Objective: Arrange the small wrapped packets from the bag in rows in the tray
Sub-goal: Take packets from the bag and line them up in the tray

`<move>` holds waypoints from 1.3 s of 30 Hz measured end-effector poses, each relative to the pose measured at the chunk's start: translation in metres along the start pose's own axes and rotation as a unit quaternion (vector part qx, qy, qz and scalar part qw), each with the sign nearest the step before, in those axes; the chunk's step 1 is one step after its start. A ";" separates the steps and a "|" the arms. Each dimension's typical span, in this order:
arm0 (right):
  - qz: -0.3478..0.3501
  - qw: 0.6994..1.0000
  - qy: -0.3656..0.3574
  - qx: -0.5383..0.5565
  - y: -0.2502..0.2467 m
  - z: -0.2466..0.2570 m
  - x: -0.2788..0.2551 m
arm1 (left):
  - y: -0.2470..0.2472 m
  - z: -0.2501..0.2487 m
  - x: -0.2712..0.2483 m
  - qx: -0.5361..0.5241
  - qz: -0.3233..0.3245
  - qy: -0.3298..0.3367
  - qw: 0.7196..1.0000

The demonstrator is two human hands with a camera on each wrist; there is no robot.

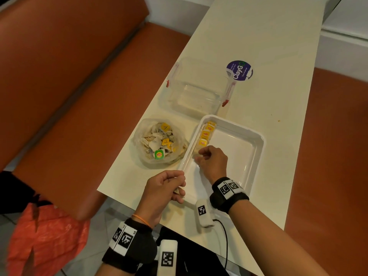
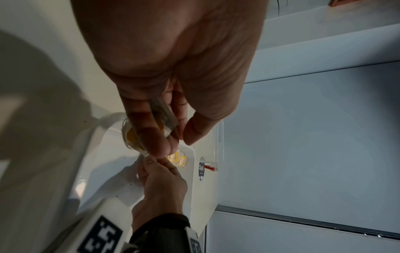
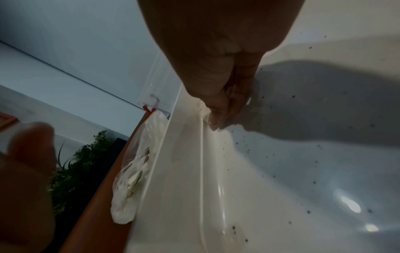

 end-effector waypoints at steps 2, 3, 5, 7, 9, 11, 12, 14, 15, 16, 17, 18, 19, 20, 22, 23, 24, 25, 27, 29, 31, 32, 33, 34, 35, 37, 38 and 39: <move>0.006 1.000 0.005 -0.005 0.001 0.001 0.001 | 0.001 -0.001 -0.001 -0.007 0.001 0.001 1.000; 0.008 1.000 0.006 -0.008 0.000 0.002 0.001 | 0.002 -0.002 -0.001 -0.018 0.000 0.002 1.000; 0.009 1.000 0.011 0.001 -0.004 0.006 -0.002 | 0.004 -0.004 -0.002 -0.060 0.003 0.001 0.998; 0.008 1.000 0.012 0.022 -0.013 0.013 -0.008 | 0.007 -0.008 -0.003 -0.126 0.014 -0.001 0.992; 0.039 0.999 0.005 0.031 -0.023 0.026 -0.019 | 0.008 -0.014 -0.003 -0.196 0.036 -0.005 0.980; 0.111 0.992 -0.027 0.049 -0.034 0.044 -0.036 | 0.007 -0.018 -0.003 -0.241 0.065 -0.014 0.968; 0.147 0.986 -0.048 0.063 -0.041 0.054 -0.046 | 0.007 -0.020 -0.003 -0.246 0.080 -0.016 0.966; 0.201 0.972 -0.089 0.081 -0.059 0.073 -0.069 | 0.009 -0.023 -0.003 -0.224 0.101 -0.015 0.969; 0.219 0.967 -0.106 0.075 -0.067 0.081 -0.079 | 0.009 -0.023 -0.003 -0.202 0.107 -0.011 0.973; 0.231 0.964 -0.121 0.056 -0.072 0.085 -0.087 | 0.010 -0.024 -0.005 -0.176 0.114 -0.006 0.978; 0.240 0.961 -0.135 0.031 -0.075 0.087 -0.092 | 0.011 -0.025 -0.006 -0.150 0.122 -0.001 0.981; 0.245 0.958 -0.146 0.004 -0.075 0.087 -0.096 | 0.013 -0.025 -0.008 -0.127 0.129 0.000 0.984; 0.245 0.957 -0.151 -0.022 -0.074 0.085 -0.097 | 0.015 -0.024 -0.009 -0.103 0.137 0.001 0.985; 0.244 0.956 -0.154 -0.046 -0.073 0.082 -0.096 | 0.018 -0.023 -0.011 -0.081 0.148 0.003 0.986; 0.247 0.952 -0.160 -0.089 -0.069 0.079 -0.095 | 0.024 -0.022 -0.014 -0.044 0.165 0.005 0.985; 0.253 0.949 -0.159 -0.103 -0.067 0.078 -0.094 | 0.026 -0.021 -0.014 -0.029 0.170 0.003 0.985; 0.257 0.948 -0.154 -0.109 -0.066 0.077 -0.093 | 0.029 -0.021 -0.015 -0.018 0.174 0.001 0.985; 0.258 0.949 -0.146 -0.107 -0.065 0.076 -0.093 | 0.031 -0.020 -0.016 -0.011 0.176 0.000 0.984; 0.261 0.954 -0.119 -0.080 -0.065 0.073 -0.091 | 0.033 -0.019 -0.017 -0.007 0.174 0.000 0.985; 0.275 0.957 -0.092 -0.032 -0.066 0.071 -0.091 | 0.033 -0.020 -0.017 -0.008 0.168 0.001 0.986; 0.291 0.954 -0.060 0.040 -0.068 0.069 -0.091 | 0.031 -0.020 -0.015 -0.011 0.160 0.006 0.987; 0.295 0.951 -0.042 0.077 -0.068 0.068 -0.090 | 0.030 -0.020 -0.015 -0.006 0.154 0.010 0.988; 0.296 0.949 -0.024 0.108 -0.069 0.067 -0.089 | 0.029 -0.020 -0.014 0.002 0.147 0.015 0.989; 0.294 0.947 -0.009 0.134 -0.069 0.066 -0.088 | 0.028 -0.020 -0.014 0.010 0.142 0.020 0.990; 0.287 0.945 0.003 0.155 -0.069 0.064 -0.085 | 0.027 -0.019 -0.013 0.013 0.137 0.025 0.990; 0.276 0.941 0.024 0.194 -0.068 0.060 -0.082 | 0.026 -0.016 -0.011 0.014 0.125 0.035 0.991; 0.274 0.938 0.034 0.209 -0.068 0.058 -0.080 | 0.026 -0.016 -0.010 0.011 0.117 0.040 0.992; 0.274 0.936 0.042 0.218 -0.067 0.057 -0.080 | 0.025 -0.015 -0.009 0.007 0.107 0.045 0.993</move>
Point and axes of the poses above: each hand's wrist, its own x-axis towards the middle knuckle, its own y-axis out of the palm, z = x × y, the point moved 6 cm from there along x, towards the middle knuckle, and after that the axes turned 8 degrees about -x, right-handed, at the moved point
